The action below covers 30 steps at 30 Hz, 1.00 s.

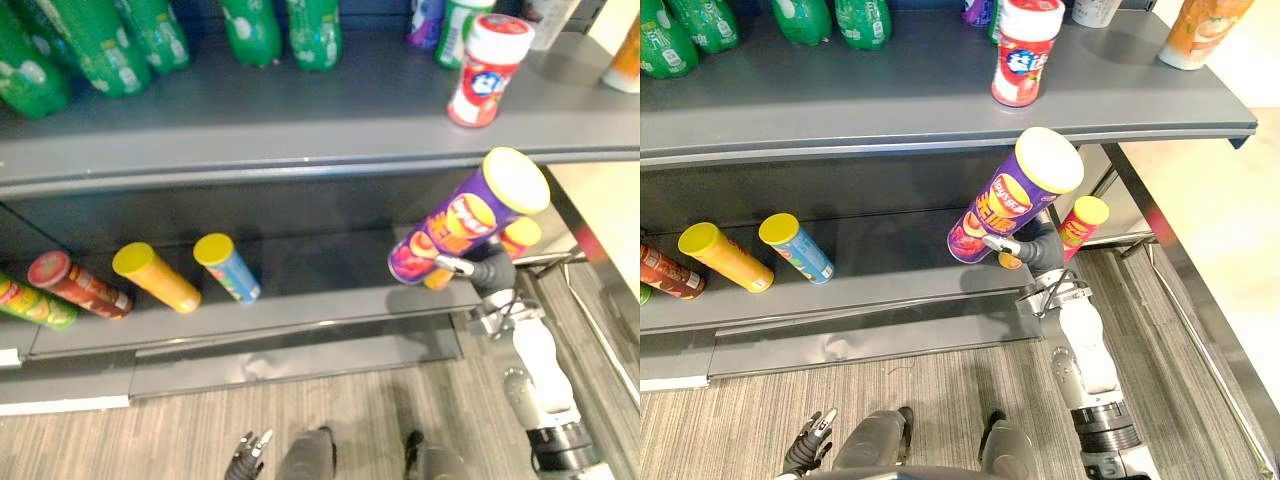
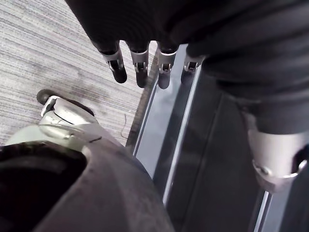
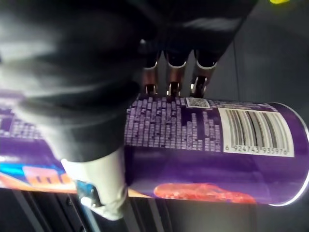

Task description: Put the gum and the chips on the shelf.

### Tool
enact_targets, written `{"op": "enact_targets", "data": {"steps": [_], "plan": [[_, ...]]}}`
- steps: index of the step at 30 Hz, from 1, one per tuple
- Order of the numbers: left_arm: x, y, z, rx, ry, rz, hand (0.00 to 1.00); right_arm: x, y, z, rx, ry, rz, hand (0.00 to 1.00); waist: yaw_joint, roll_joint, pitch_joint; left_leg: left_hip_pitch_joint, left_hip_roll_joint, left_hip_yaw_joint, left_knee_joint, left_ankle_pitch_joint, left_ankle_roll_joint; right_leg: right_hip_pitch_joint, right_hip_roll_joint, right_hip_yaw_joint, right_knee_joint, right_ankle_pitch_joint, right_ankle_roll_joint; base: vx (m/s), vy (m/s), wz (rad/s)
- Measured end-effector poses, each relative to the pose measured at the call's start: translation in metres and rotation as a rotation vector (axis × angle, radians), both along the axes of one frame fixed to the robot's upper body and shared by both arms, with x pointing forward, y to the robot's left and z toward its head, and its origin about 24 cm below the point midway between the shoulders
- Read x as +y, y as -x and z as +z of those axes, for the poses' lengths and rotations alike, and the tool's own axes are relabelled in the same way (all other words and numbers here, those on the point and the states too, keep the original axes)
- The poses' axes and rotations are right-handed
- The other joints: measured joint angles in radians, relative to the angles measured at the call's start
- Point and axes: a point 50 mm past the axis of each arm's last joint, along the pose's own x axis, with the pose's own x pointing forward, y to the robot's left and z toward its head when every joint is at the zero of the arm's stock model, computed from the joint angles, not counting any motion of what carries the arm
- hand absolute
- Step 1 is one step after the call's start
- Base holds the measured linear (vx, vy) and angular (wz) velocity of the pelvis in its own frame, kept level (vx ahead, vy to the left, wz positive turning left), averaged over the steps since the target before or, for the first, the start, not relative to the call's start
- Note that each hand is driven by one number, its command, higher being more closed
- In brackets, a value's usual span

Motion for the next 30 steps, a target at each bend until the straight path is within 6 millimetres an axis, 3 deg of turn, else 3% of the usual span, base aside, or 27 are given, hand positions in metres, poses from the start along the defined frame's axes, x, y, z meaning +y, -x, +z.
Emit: {"op": "enact_targets", "data": {"steps": [2, 5, 11, 14, 17, 23, 27, 30], "plan": [[0.0, 0.0, 0.0, 0.001, 0.0, 0.006, 0.0, 0.001, 0.0, 0.0, 0.0, -0.002, 0.002, 1.0, -0.001, 0.0, 0.0, 0.0, 0.014, -0.002, -0.045, 0.025, -0.008, 0.001, 0.013, -0.008, -0.035, 0.0, -0.001, -0.05, -0.187, 0.11], [0.002, 0.007, -0.002, 0.021, -0.004, 0.027, 0.0, 0.002, 0.0, -0.002, 0.006, -0.018, 0.002, 1.0, -0.044, -0.001, 0.0, 0.015, 0.048, 0.019, -0.102, 0.06, -0.02, 0.022, 0.016, -0.058, -0.047, -0.001, -0.006, -0.04, -0.138, 0.42], [0.004, 0.006, -0.001, 0.02, -0.035, 0.066, 0.0, -0.005, 0.01, -0.019, 0.071, -0.018, -0.026, 1.0, -0.077, -0.005, -0.005, 0.039, 0.102, 0.207, -0.214, 0.165, -0.011, 0.058, -0.031, -0.162, -0.069, 0.001, -0.008, 0.0, -0.009, 0.52], [0.004, 0.003, -0.001, 0.024, -0.066, 0.05, 0.0, -0.006, 0.015, -0.029, 0.111, -0.012, -0.037, 1.0, -0.073, -0.009, -0.005, 0.069, 0.059, 0.188, -0.285, 0.231, -0.011, 0.07, -0.065, -0.176, -0.069, 0.006, -0.001, 0.05, 0.078, 0.41], [0.004, 0.001, 0.001, 0.018, -0.093, 0.04, 0.0, -0.004, 0.015, -0.03, 0.112, -0.014, -0.033, 1.0, -0.073, -0.012, -0.007, 0.09, 0.036, 0.18, -0.324, 0.251, -0.005, 0.085, -0.078, -0.169, -0.08, 0.012, 0.009, 0.01, 0.082, 0.18], [0.008, -0.004, 0.003, 0.028, -0.167, 0.09, 0.0, 0.007, 0.014, -0.043, 0.169, 0.009, 0.001, 1.0, -0.074, -0.016, -0.011, 0.094, 0.036, 0.188, -0.398, 0.287, -0.009, 0.076, -0.068, -0.159, -0.123, 0.033, 0.031, -0.04, 0.021, -0.03], [0.011, -0.024, 0.011, -0.034, -0.216, 0.137, 0.0, 0.024, 0.009, -0.057, 0.224, 0.073, 0.039, 1.0, -0.056, -0.016, -0.011, 0.073, 0.045, 0.197, -0.422, 0.316, -0.012, 0.032, -0.055, -0.148, -0.119, 0.043, 0.024, -0.01, -0.016, -0.08], [0.013, -0.043, 0.021, -0.103, -0.25, 0.178, 0.0, 0.03, -0.006, -0.056, 0.227, 0.098, 0.012, 1.0, -0.048, -0.011, 0.003, 0.046, 0.043, 0.181, -0.403, 0.323, -0.006, 0.011, -0.056, -0.157, -0.102, 0.044, 0.024, 0.0, -0.008, 0.15]]}}
